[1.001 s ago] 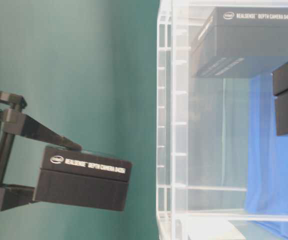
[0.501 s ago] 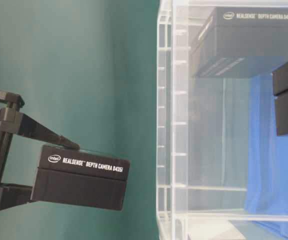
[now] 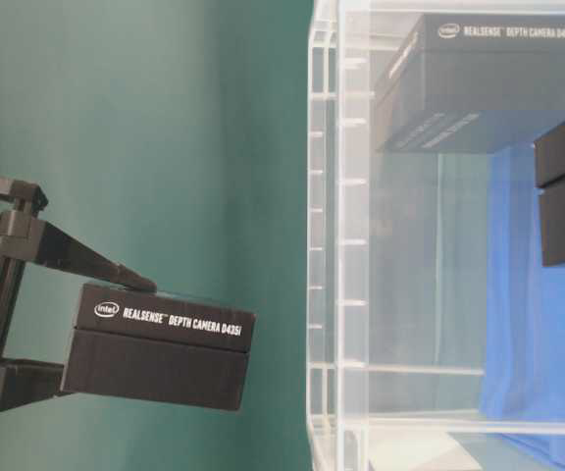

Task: Take the box out of the case with the right arm.
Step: 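Lift the left box up out of the case with the right gripper, then carry the held box forward to the table left of the first box, then lower the box onto the table and open the right gripper, then raise the right gripper away to the right side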

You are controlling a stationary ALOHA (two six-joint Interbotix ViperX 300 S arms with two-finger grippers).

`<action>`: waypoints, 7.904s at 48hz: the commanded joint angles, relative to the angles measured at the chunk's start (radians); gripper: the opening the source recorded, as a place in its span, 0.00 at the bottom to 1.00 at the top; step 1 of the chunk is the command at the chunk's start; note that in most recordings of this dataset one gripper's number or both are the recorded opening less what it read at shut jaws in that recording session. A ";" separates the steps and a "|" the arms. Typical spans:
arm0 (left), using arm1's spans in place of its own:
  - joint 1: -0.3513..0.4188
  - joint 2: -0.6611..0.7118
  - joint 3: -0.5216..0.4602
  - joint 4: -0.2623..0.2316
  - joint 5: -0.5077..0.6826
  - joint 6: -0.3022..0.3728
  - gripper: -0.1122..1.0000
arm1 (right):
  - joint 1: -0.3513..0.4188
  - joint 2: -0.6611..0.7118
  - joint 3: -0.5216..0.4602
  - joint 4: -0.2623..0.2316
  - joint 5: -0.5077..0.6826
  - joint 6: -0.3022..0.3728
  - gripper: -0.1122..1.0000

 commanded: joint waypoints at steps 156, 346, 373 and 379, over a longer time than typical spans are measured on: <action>-0.002 0.008 -0.015 0.003 0.012 -0.003 0.10 | 0.356 -0.025 -0.028 -0.038 0.011 0.293 0.69; -0.002 0.008 -0.012 0.003 0.012 -0.005 0.10 | 0.339 -0.138 0.433 0.117 -0.178 0.307 0.91; -0.002 0.006 -0.012 0.003 0.025 0.005 0.10 | 0.410 -0.626 1.081 0.112 -0.310 0.385 0.90; -0.002 0.006 -0.012 0.005 0.028 0.009 0.10 | 0.428 -0.730 1.198 0.112 -0.328 0.411 0.90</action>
